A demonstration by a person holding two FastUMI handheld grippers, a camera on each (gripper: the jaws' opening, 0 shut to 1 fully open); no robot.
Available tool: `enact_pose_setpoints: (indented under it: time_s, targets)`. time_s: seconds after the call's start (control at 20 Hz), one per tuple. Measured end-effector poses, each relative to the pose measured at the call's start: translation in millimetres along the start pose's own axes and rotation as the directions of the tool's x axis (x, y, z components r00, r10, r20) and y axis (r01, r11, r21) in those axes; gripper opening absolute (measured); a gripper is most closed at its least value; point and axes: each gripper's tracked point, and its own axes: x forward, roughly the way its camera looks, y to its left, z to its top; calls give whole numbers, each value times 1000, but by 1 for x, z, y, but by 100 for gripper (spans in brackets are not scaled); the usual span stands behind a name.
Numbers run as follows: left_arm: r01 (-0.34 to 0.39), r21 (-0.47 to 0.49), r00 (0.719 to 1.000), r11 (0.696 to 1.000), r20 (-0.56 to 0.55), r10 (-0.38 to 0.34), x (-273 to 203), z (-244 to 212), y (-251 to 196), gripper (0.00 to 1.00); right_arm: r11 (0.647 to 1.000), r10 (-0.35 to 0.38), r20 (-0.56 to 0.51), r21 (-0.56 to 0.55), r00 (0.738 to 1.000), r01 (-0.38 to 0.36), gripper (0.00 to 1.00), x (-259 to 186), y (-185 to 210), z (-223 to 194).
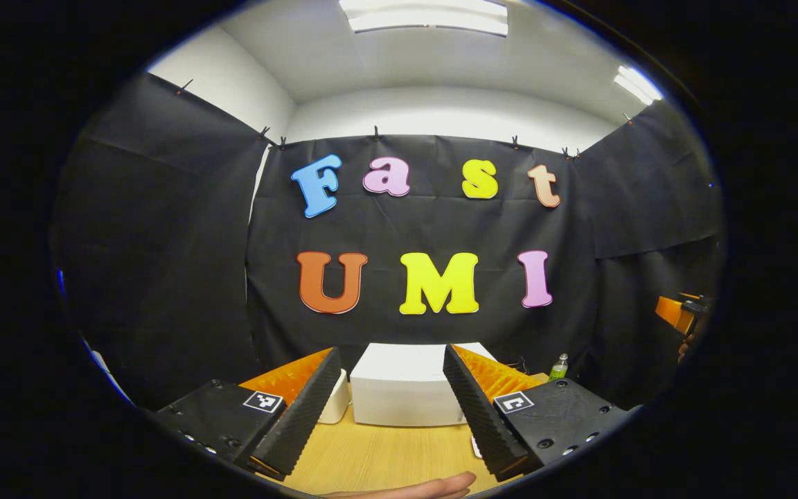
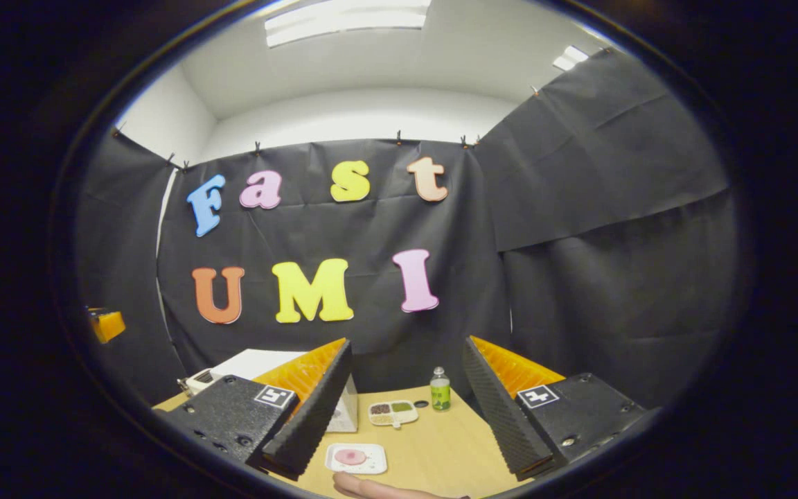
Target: Open the microwave oven with the left hand, put the food in, and close the microwave oven.
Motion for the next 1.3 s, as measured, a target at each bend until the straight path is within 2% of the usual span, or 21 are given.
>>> enact_pose_setpoints:
  time_s: [0.05, 0.25, 0.45, 0.5, 0.7, 0.8, 1.05, 1.1, 1.15, 1.2, 1.3]
  targets:
    - [-10, 0, 1000, 1000, 5, 10, 2, -1, 0, 83, 1000, -1, -1, 1, 1000, 1, 100, 1, -3, -1]
    - [-58, -22, 997, 998, 42, 59, 13, 4, 1, 83, 1000, 2, -5, -2, 1000, -2, 100, 5, -11, -5]
    - [-36, -69, 999, 997, 29, 39, 25, -4, -13, 83, 1000, -1, 16, -3, 1000, 1, 100, 7, -21, -5]
    - [-38, -65, 999, 997, 17, 39, 31, -9, -16, 94, 1000, 4, 17, -3, 1000, -4, 100, 8, -21, -6]
    - [-53, 15, 998, 998, 24, 53, 60, -27, -28, 95, 1000, 20, 22, 8, 1000, -20, 100, 8, -26, -9]
    - [-35, 22, 999, 999, -10, 35, 77, -49, -42, 94, 1000, 20, 34, 8, 999, -20, 100, 11, -31, -8]
    - [29, -71, 990, 997, -134, -38, 127, -120, -79, 94, 1000, 29, 35, -5, 999, -29, 100, 18, -38, -14]
    - [44, -83, 985, 996, -160, -57, 138, -137, -90, 95, 999, 33, 32, -5, 999, -33, 94, 20, -39, -16]
    - [51, -83, 981, 995, -183, -66, 148, -152, -97, 95, 999, 37, 27, -5, 999, -37, 94, 21, -40, -19]
    - [48, -67, 978, 997, -201, -61, 159, -166, -99, 95, 999, 37, 20, -6, 999, -37, 100, 23, -42, -22]
    - [36, 0, 973, 999, -228, -35, 179, -196, -106, 95, 1000, 30, 11, -1, 999, -30, 100, 29, -49, -28]
